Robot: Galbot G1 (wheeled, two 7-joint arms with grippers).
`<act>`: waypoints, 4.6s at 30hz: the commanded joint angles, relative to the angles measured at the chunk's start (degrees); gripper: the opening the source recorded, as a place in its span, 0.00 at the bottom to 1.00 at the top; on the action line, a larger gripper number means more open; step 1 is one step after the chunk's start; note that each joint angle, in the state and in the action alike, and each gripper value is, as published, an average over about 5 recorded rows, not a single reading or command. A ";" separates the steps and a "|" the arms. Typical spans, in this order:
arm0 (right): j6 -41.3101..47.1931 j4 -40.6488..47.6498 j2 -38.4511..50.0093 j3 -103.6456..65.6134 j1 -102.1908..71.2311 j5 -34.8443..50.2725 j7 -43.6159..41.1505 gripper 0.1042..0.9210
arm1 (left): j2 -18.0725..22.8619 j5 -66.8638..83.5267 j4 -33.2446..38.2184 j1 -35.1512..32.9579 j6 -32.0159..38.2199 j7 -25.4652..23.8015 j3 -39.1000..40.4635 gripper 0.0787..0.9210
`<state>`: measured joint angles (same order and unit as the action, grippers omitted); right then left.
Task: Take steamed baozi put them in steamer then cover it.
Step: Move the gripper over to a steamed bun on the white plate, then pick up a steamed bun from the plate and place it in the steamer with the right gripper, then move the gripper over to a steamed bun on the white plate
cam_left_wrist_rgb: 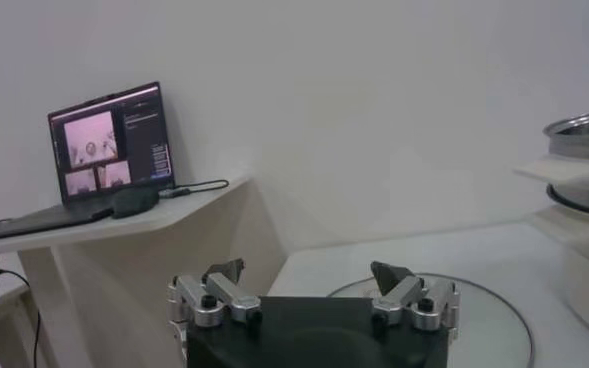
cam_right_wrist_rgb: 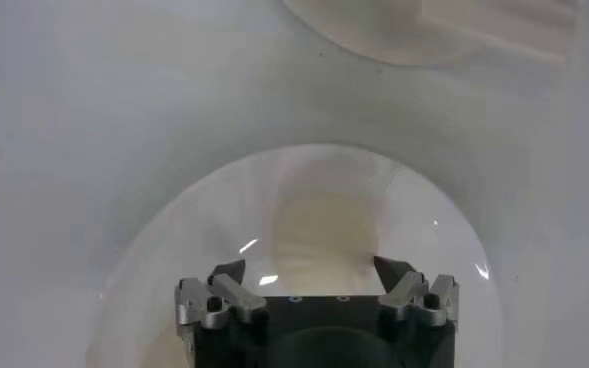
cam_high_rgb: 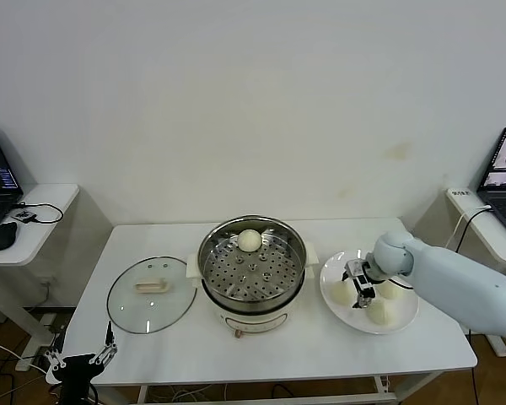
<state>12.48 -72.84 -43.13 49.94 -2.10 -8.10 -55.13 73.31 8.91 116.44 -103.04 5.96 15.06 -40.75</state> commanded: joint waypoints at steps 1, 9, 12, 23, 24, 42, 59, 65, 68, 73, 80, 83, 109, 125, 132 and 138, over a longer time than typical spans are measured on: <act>-0.19 1.05 -0.81 -1.16 -1.29 -0.58 0.39 0.73 | 0.06 -0.04 0.25 -0.22 0.08 0.05 0.02 0.88; 0.06 -2.09 1.78 -0.53 2.49 0.75 -0.66 0.65 | 0.12 -0.07 0.74 -0.51 0.08 0.07 0.06 0.88; 0.42 -4.41 4.09 0.49 6.73 2.32 -1.88 0.64 | 0.11 -0.19 0.84 -0.31 0.02 0.08 0.35 0.88; 3.92 -14.30 10.58 6.06 26.26 14.38 -4.33 0.64 | -0.78 -0.20 1.25 0.28 -0.16 0.08 1.14 0.88; 4.22 -14.97 10.49 7.49 28.67 15.66 -4.25 0.64 | -0.87 -0.16 1.26 0.31 -0.15 0.09 1.11 0.88; 18.25 -13.25 -15.97 19.27 37.22 36.47 7.59 0.66 | -0.91 -0.31 2.26 0.81 -0.25 0.17 0.72 0.88; 24.21 -2.66 -30.25 18.94 25.78 36.42 14.72 0.66 | -0.65 -0.37 2.42 1.05 -0.20 0.36 -0.39 0.88; 24.58 -0.90 -31.80 18.88 24.51 36.25 15.93 0.66 | -0.53 -0.35 2.33 1.32 -0.21 0.38 -0.21 0.88; 24.82 -0.71 -31.97 19.03 24.05 36.16 16.12 0.66 | -0.53 -0.31 2.31 1.29 -0.18 0.42 -0.21 0.88; 25.32 -1.12 -31.83 19.18 23.66 36.34 16.36 0.66 | -0.52 -0.29 2.36 1.30 -0.17 0.46 -0.20 0.88; 25.55 -2.71 -30.62 19.05 23.76 36.75 16.90 0.72 | -0.19 -0.43 2.61 1.33 -0.19 0.46 0.21 0.88; 25.63 -4.64 -28.81 19.05 25.13 36.68 15.60 0.81 | -0.16 -0.46 2.76 1.25 -0.20 0.47 0.27 0.88; 6.28 -27.11 19.04 17.09 34.17 14.32 -10.25 0.88 | -1.73 -0.30 2.43 1.79 -1.02 0.32 1.00 0.88; 2.47 -21.85 24.45 -2.60 2.28 -0.98 -9.51 0.88 | -1.29 -0.78 2.48 0.66 -1.06 0.36 0.76 0.88; 1.82 -17.36 21.69 -11.98 -9.68 -3.81 -8.47 0.88 | -1.23 -1.22 2.50 0.77 -1.45 0.29 0.75 0.88; 1.31 -12.34 17.83 -14.03 -12.29 -4.73 -6.68 0.88 | -1.17 -1.31 2.52 0.79 -1.67 0.28 0.60 0.88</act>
<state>14.91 -90.96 -23.52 44.42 -2.24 -8.60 -62.83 72.16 7.62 118.99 -102.21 4.35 15.38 -40.05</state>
